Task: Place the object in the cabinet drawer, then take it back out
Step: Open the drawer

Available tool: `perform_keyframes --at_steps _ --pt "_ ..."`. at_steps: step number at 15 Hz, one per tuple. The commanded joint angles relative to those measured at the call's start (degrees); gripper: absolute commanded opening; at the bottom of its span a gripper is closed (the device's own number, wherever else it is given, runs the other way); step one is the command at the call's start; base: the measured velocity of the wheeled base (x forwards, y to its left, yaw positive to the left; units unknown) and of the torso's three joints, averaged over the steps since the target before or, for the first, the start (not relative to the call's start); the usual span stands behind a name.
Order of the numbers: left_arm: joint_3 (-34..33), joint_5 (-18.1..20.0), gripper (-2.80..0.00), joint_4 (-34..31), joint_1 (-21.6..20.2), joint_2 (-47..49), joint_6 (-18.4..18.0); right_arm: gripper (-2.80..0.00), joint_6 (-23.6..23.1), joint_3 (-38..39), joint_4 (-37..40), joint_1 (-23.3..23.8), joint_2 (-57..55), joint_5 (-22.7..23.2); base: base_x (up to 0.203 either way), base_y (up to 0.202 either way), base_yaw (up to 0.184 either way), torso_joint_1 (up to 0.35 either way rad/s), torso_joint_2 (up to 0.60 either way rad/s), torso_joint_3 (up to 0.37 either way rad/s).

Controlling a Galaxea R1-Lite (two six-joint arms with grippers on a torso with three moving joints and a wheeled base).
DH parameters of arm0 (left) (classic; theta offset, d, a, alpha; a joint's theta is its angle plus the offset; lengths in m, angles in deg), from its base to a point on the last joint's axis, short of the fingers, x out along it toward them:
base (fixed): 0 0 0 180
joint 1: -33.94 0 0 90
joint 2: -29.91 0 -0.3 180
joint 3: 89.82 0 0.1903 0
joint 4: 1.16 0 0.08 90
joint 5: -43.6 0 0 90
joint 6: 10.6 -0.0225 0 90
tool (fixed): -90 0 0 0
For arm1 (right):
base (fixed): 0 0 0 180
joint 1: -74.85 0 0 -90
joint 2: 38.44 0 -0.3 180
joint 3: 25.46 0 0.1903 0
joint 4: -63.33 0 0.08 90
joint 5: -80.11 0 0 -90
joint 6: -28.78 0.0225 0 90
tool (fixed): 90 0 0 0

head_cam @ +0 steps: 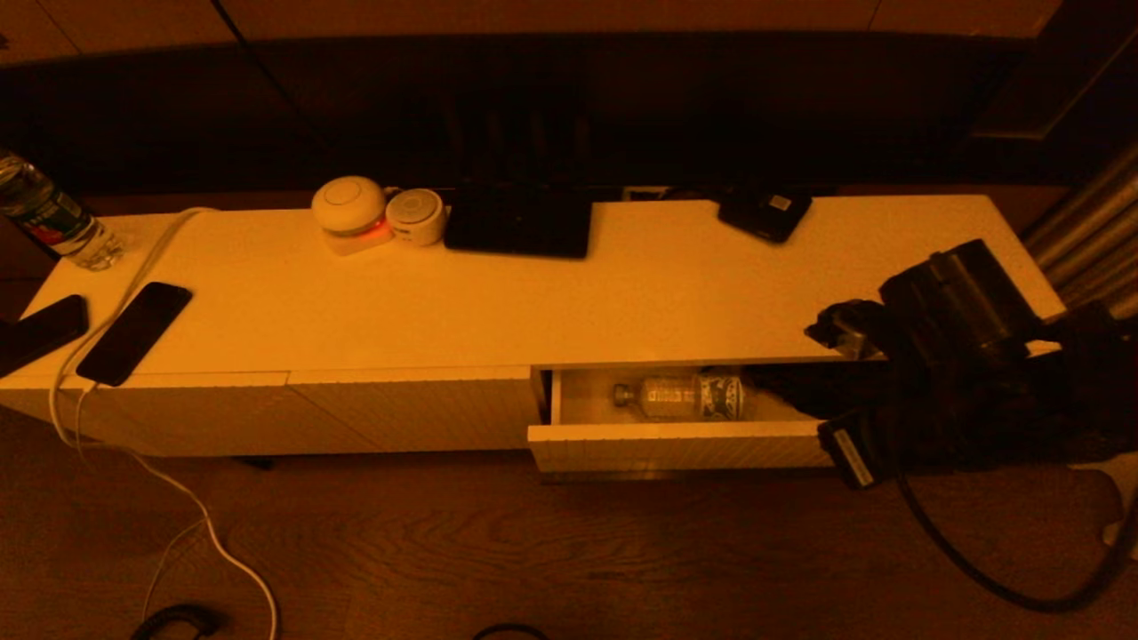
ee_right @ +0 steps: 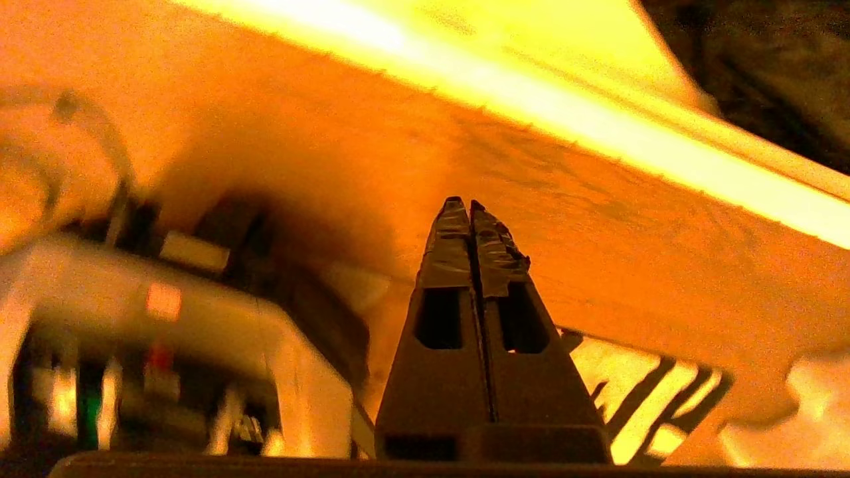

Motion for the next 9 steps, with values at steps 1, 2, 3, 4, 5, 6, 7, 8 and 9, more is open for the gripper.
perform_keyframes --at_steps 1,2,3,4,5,6,7,8,9 --pt "0.0 0.0 -2.8 0.0 0.0 0.0 0.0 -2.8 2.5 -3.4 0.0 0.0 -7.1 -2.9 0.0 0.0 0.0 0.0 0.0 0.0" --pt "0.0 0.0 -2.8 0.0 0.0 0.0 0.0 -2.8 4.3 -4.6 -0.1 0.4 -8.2 -3.8 0.0 0.0 0.0 0.0 0.0 0.0" --pt "0.0 0.0 -2.8 0.0 0.0 0.0 0.0 -2.8 5.0 -5.1 -0.2 0.6 -8.6 -3.9 0.0 0.0 0.0 0.0 0.0 0.0" --pt "0.0 0.0 -2.8 0.0 0.0 0.0 0.0 -2.8 5.9 -5.8 -0.3 0.6 -9.3 -3.9 0.0 0.0 0.0 0.0 0.0 0.0" --pt "0.0 0.0 -2.8 0.0 0.0 0.0 0.0 -2.8 7.3 -6.9 -0.4 0.6 -10.2 -4.0 0.0 0.0 0.0 0.0 0.0 0.0" --pt "0.0 0.0 -2.8 0.0 0.0 0.0 0.0 -2.8 8.2 -7.6 -0.4 0.6 -10.7 -3.9 0.0 0.0 0.0 0.0 0.0 0.0" --pt "0.0 0.0 -2.8 0.0 0.0 0.0 0.0 -2.8 9.7 -8.4 -0.5 0.5 -11.8 -3.8 0.0 0.0 0.0 0.0 0.0 0.0" --pt "0.0 0.0 -2.8 0.0 0.0 0.0 0.0 -2.8 10.5 -8.9 -0.6 0.6 -12.5 -3.8 0.0 0.0 0.0 0.0 0.0 0.0" --pt "0.0 0.0 -2.8 0.0 0.0 0.0 0.0 -2.8 10.5 -9.0 -0.9 0.5 -12.5 -3.7 0.0 0.0 0.0 0.0 0.0 0.0"
